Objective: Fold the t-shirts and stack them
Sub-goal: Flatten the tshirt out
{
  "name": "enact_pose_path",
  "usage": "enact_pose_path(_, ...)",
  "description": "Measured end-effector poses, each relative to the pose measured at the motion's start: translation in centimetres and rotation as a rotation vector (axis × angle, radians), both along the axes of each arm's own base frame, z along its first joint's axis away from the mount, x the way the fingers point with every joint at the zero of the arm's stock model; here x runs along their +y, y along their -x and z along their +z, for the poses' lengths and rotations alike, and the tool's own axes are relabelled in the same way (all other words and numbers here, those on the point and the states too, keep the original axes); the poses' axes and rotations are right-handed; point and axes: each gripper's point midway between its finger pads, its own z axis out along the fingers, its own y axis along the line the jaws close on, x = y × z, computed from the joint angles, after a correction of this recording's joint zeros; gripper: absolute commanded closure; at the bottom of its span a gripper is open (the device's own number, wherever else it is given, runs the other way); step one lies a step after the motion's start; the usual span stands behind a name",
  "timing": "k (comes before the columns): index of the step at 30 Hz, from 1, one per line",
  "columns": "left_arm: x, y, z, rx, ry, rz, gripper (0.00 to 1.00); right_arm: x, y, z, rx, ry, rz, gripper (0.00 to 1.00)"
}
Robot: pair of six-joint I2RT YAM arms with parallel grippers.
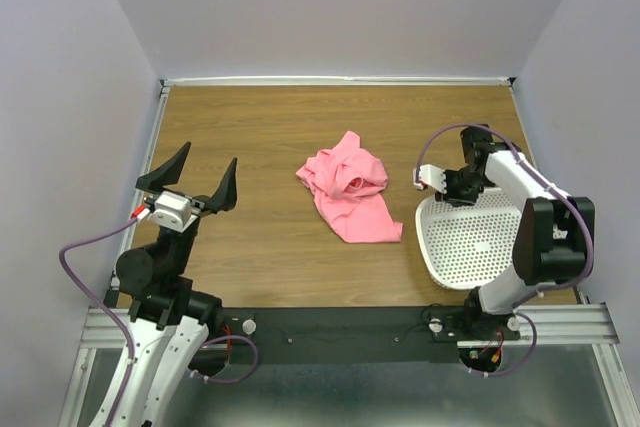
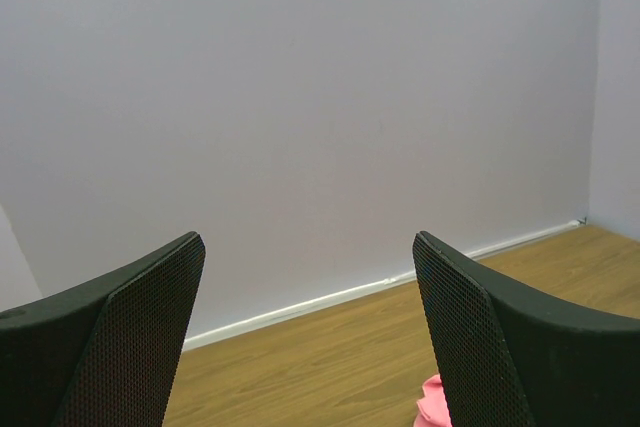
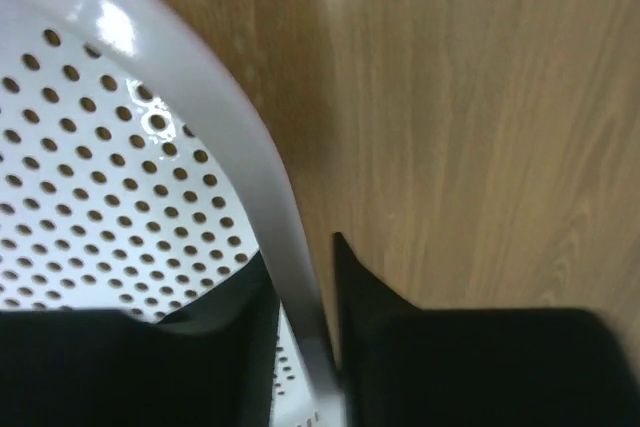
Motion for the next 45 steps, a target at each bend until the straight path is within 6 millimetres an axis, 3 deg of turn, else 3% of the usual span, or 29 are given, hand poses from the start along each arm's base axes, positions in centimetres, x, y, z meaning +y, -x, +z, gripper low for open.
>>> enact_pose_path(1, 0.0, 0.1, 0.1, -0.003, 0.001, 0.0, 0.08, 0.0, 0.3, -0.7, 0.032, -0.006, -0.004, 0.92)
enact_pose_path(2, 0.0, 0.1, 0.1, -0.005, 0.001, 0.0, 0.07, 0.0, 0.4, -1.0, 0.045, -0.008, 0.0, 0.97)
enact_pose_path(6, 0.0, 0.2, 0.2, -0.009, 0.002, -0.002, 0.07, -0.6, 1.0, 0.1, 0.075, -0.054, -0.079, 1.0)
enact_pose_path(10, 0.0, 0.3, 0.2, -0.01, 0.003, -0.004, 0.07, -1.7, -1.3, 2.3, 0.017, -0.086, -0.246, 0.99)
enact_pose_path(13, 0.0, 0.3, 0.2, -0.011, 0.003, -0.005, 0.07, -3.6, -6.7, 5.5, -0.118, -0.115, -0.496, 0.99)
enact_pose_path(15, -0.1, 0.4, 0.3, -0.013, 0.003, -0.007, 0.07, -5.3, -10.2, 6.5, -0.193, -0.126, -0.634, 0.98)
enact_pose_path(18, -0.1, 0.4, 0.3, -0.013, 0.003, -0.007, 0.07, -8.7, -14.4, 6.9, -0.263, -0.151, -0.851, 0.93)
enact_pose_path(20, -0.1, 0.4, 0.3, -0.013, 0.003, -0.007, 0.08, -10.8, -16.3, 6.8, -0.301, -0.156, -0.972, 0.85)
enact_pose_path(22, -0.1, 0.4, 0.3, -0.013, 0.003, -0.007, 0.08, -13.1, -18.3, 6.6, -0.348, -0.155, -1.091, 0.84)
enact_pose_path(25, -0.1, 0.3, 0.3, -0.012, 0.003, -0.007, 0.07, -15.9, -21.9, 7.3, -0.456, -0.154, -1.252, 0.65)
enact_pose_path(26, -0.1, 0.3, 0.2, -0.011, 0.003, -0.007, 0.07, -16.8, -23.2, 8.0, -0.513, -0.148, -1.293, 0.53)
enact_pose_path(27, -0.1, 0.3, 0.2, -0.011, 0.003, -0.007, 0.07, -17.6, -24.1, 8.3, -0.556, -0.145, -1.33, 0.35)
enact_pose_path(28, -0.1, 0.3, 0.2, -0.01, 0.002, -0.007, 0.07, -18.3, -25.0, 8.8, -0.601, -0.148, -1.365, 0.03)
enact_pose_path(31, -0.1, 0.2, 0.1, -0.008, 0.002, -0.007, 0.07, -19.2, -26.1, 9.6, -0.681, -0.165, -1.445, 0.0)
enact_pose_path(35, -0.1, 0.2, 0.1, -0.006, 0.001, -0.007, 0.07, -18.8, -25.8, 10.0, -0.702, -0.213, -1.478, 0.0)
enact_pose_path(38, -0.1, 0.2, 0.0, -0.005, 0.0, -0.007, 0.07, -16.4, -23.9, 9.0, -0.621, -0.278, -1.42, 0.0)
enact_pose_path(43, -0.2, 0.0, -0.1, 0.001, -0.001, -0.007, 0.07, -5.5, -18.4, 8.7, -0.348, -0.534, -1.086, 0.03)
enact_pose_path(45, -0.2, -0.1, -0.1, 0.003, -0.002, -0.007, 0.07, -1.8, -17.7, 8.8, -0.311, -0.563, -1.009, 0.03)
